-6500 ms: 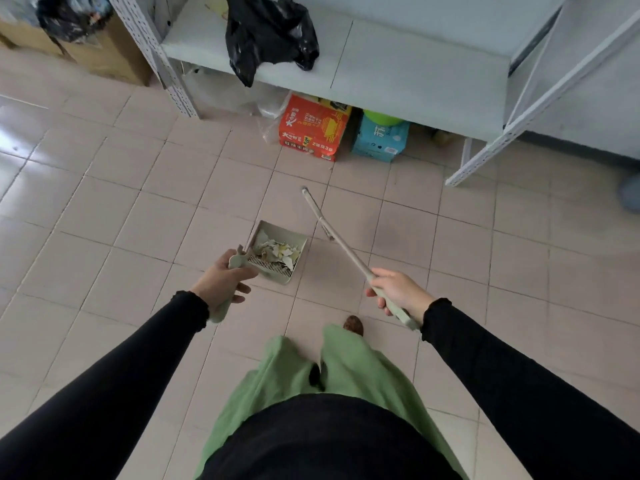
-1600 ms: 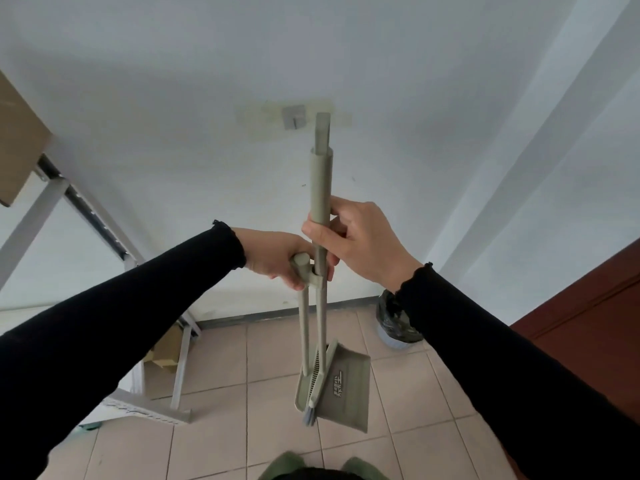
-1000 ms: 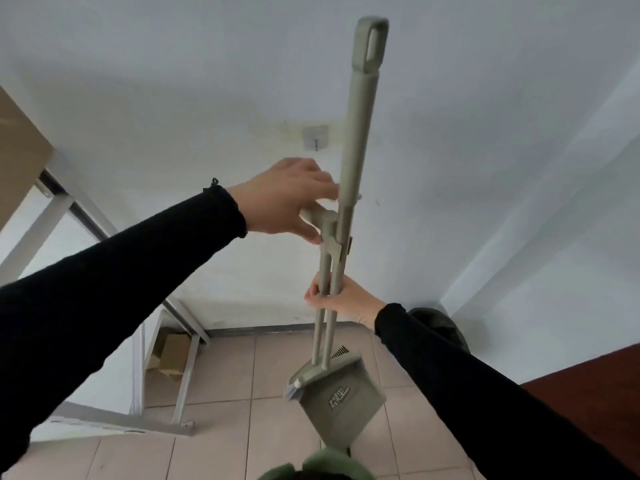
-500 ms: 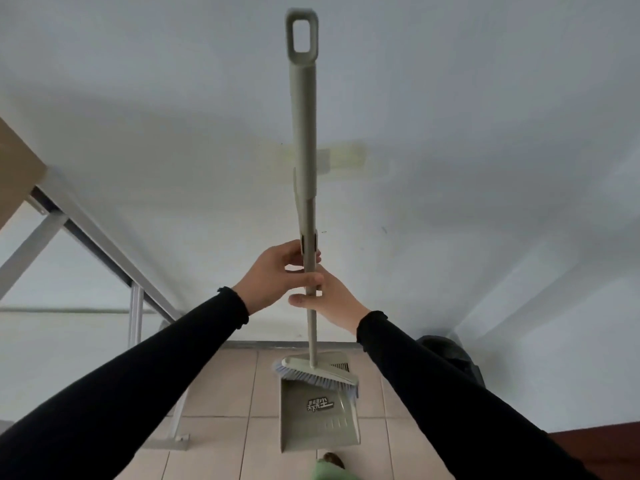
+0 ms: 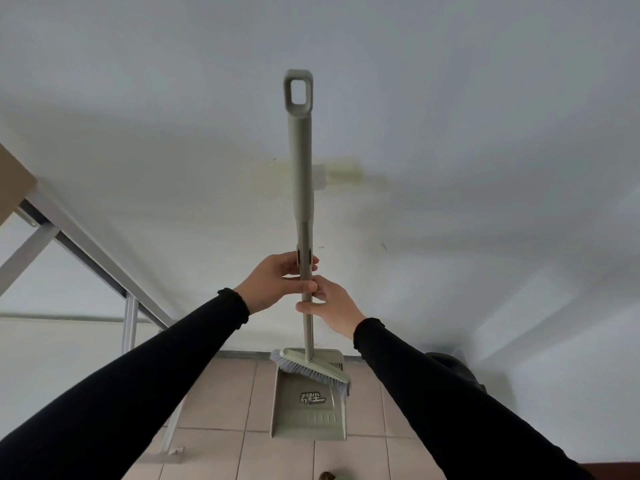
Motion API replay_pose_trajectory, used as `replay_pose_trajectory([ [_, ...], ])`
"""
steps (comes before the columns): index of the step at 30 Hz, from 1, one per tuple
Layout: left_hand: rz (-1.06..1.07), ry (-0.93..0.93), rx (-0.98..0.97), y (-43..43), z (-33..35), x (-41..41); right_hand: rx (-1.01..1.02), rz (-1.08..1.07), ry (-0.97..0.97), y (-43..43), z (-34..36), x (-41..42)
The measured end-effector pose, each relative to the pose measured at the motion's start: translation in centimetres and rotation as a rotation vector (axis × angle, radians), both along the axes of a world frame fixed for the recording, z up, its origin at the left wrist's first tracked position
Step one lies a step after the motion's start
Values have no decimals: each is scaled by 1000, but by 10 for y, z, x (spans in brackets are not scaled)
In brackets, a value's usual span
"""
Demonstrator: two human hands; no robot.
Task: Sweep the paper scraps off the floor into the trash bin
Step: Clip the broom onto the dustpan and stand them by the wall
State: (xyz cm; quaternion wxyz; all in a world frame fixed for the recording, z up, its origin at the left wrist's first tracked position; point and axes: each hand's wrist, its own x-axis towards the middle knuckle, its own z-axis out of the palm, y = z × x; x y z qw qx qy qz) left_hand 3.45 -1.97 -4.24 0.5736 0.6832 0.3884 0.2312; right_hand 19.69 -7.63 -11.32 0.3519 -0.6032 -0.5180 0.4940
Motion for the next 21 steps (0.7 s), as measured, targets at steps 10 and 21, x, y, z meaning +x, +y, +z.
replay_pose_trajectory([
  [10, -29, 38, -65, 30, -26, 4, -52, -56, -38, 23, -25, -4],
  [21, -36, 53, -84, 44, -34, 9, -88, -12, -197, 49, -26, -1],
])
